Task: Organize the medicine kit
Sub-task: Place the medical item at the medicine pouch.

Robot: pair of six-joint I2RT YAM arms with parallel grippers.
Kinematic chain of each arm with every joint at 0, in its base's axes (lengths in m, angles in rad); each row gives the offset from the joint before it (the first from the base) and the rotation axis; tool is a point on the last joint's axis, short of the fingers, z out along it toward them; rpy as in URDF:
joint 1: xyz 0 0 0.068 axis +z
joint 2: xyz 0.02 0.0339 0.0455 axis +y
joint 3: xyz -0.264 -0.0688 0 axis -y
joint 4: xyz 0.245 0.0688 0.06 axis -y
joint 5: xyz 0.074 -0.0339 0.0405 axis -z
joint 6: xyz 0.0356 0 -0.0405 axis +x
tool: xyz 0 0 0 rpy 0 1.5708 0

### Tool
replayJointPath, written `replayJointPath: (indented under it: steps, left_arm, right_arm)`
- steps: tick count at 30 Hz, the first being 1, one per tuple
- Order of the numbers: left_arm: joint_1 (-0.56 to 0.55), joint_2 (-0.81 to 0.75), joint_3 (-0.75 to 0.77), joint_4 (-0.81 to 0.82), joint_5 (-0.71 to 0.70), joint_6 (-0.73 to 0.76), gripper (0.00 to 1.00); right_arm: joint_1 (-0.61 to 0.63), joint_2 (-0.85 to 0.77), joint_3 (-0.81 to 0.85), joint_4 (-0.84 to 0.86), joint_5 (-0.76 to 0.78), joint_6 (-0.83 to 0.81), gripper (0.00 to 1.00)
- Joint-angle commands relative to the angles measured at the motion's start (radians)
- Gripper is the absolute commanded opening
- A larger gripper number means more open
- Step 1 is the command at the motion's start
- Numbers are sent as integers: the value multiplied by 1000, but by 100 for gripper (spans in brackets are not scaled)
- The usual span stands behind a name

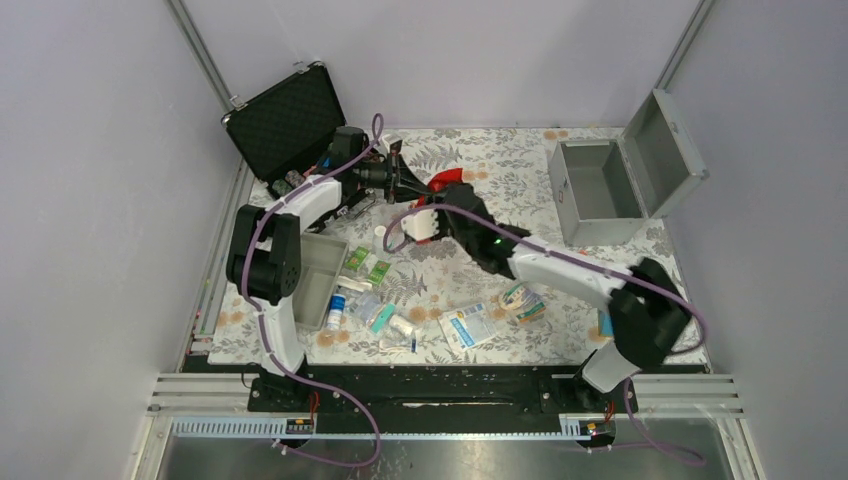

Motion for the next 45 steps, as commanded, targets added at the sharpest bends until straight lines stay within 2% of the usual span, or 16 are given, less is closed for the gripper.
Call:
replayJointPath:
  steps: [1, 5, 7, 13, 17, 19, 26, 31, 34, 37, 39, 41, 42, 44, 45]
  left_arm:
    - [6, 72, 60, -166, 21, 140, 0]
    - [6, 121, 130, -264, -15, 243, 0]
    - [5, 135, 134, -266, -22, 252, 0]
    - [6, 174, 124, -249, -16, 236, 0]
    - [8, 201, 128, -248, -19, 238, 0]
    - [11, 208, 129, -239, -16, 231, 0]
    - [16, 199, 87, -165, 11, 168, 0]
    - [15, 182, 51, -101, 21, 124, 0]
    - [16, 169, 44, -99, 22, 126, 0]
    - [16, 154, 37, -114, 15, 145, 0]
    - [16, 142, 38, -135, 5, 167, 0]
    - [17, 131, 49, -180, -14, 217, 0]
    - [19, 125, 80, -250, -39, 271, 10]
    - [27, 103, 161, -427, -134, 452, 38]
    - [31, 86, 208, -515, -212, 547, 48]
  right_arm:
    - [-31, -184, 135, -410, -130, 377, 61]
    - [-51, -196, 198, -605, -253, 578, 71]
    - [-57, -203, 223, -644, -292, 689, 82]
    - [-93, -193, 262, -684, -275, 1036, 92]
    - [-230, -161, 249, -682, -392, 1413, 90]
    - [-281, -140, 219, -651, -466, 1538, 89]
    - [-350, 17, 243, -598, -695, 1755, 87]
    - [-362, 136, 304, -594, -794, 1848, 86]
    - [-365, 193, 320, -576, -842, 1905, 77]
    - [-378, 219, 313, -559, -854, 1963, 58]
    - [-389, 223, 304, -558, -843, 1999, 41]
    - [-401, 227, 301, -559, -849, 2025, 12]
    - [-405, 227, 301, -561, -854, 2036, 1]
    - [-406, 218, 301, -567, -857, 2057, 0]
    - [-405, 211, 301, -572, -850, 2067, 0]
